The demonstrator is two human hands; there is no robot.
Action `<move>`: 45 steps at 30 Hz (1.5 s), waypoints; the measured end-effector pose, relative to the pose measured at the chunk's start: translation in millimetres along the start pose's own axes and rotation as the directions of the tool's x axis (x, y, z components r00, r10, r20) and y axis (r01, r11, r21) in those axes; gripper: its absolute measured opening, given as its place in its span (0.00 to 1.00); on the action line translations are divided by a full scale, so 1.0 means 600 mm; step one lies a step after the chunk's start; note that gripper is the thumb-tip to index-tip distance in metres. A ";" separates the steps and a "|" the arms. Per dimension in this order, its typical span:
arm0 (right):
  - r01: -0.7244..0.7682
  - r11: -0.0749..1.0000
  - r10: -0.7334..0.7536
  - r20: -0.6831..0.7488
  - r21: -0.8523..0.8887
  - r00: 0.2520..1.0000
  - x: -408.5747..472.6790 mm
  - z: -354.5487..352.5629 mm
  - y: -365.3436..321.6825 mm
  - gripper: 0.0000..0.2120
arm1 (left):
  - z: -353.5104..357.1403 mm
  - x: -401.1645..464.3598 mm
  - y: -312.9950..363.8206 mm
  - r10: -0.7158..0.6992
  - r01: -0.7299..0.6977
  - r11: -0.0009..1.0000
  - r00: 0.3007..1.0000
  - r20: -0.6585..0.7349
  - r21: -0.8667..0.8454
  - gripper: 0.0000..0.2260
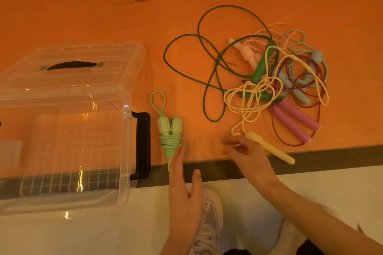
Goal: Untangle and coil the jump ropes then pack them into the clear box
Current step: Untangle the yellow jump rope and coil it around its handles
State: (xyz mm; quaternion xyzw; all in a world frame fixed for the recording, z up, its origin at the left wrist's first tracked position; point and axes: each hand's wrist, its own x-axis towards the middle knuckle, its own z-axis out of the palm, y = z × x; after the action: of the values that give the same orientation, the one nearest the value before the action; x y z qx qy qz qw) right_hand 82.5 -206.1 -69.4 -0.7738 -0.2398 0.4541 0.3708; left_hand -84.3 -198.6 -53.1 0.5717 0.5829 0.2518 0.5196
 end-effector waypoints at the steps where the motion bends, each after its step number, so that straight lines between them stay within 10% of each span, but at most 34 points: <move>1: 0.046 0.998 -0.050 -0.088 -0.038 0.995 -0.004 -0.026 0.005 0.07 | 0.005 0.002 0.003 0.023 -0.023 1.000 0.999 0.022 -0.002 0.24; 6: 0.066 0.973 -0.126 -0.272 -0.221 0.954 -0.021 -0.102 0.051 0.05 | 0.043 0.004 0.024 0.041 -0.048 0.998 0.984 0.171 0.034 0.25; 15: 0.039 0.771 -0.100 -0.059 -0.635 0.993 -0.011 -0.086 0.122 0.18 | 0.109 -0.016 0.030 -0.099 0.053 0.992 0.899 0.426 0.118 0.22; 22: -0.109 0.992 0.087 0.279 0.064 0.956 -0.040 -0.098 0.060 0.03 | 0.130 0.013 0.045 -0.286 0.338 0.937 0.885 0.367 -0.087 0.15; 28: -0.101 0.989 0.058 0.336 0.110 0.940 -0.075 -0.089 0.045 0.07 | 0.123 0.018 0.056 -0.228 0.290 0.942 0.922 0.311 -0.169 0.02; 32: 0.102 0.915 -0.150 -0.095 -0.390 0.984 -0.040 -0.116 0.092 0.17 | 0.118 0.024 0.054 -0.216 0.271 0.945 0.937 0.276 -0.182 0.04; 39: 0.063 0.606 -0.100 0.003 -0.793 0.995 0.007 -0.126 0.127 0.17 | 0.114 0.014 0.062 -0.169 0.207 0.971 0.949 0.267 -0.119 0.02; 41: 0.054 0.682 -0.044 0.034 -0.729 0.998 0.000 -0.123 0.115 0.13 | 0.107 0.008 0.073 -0.164 0.202 0.971 0.952 0.260 -0.131 0.03; 45: -0.010 1.000 0.009 0.169 0.004 0.986 -0.062 -0.123 0.030 0.05 | 0.076 -0.003 0.109 -0.110 0.144 0.981 0.967 0.231 -0.134 0.05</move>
State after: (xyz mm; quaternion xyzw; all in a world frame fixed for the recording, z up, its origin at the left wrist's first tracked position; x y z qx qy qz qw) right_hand 130.7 -269.6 -41.2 -0.7327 -0.2655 0.5206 0.3488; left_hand -17.6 -199.4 -9.9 0.5173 0.5359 0.1951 0.6381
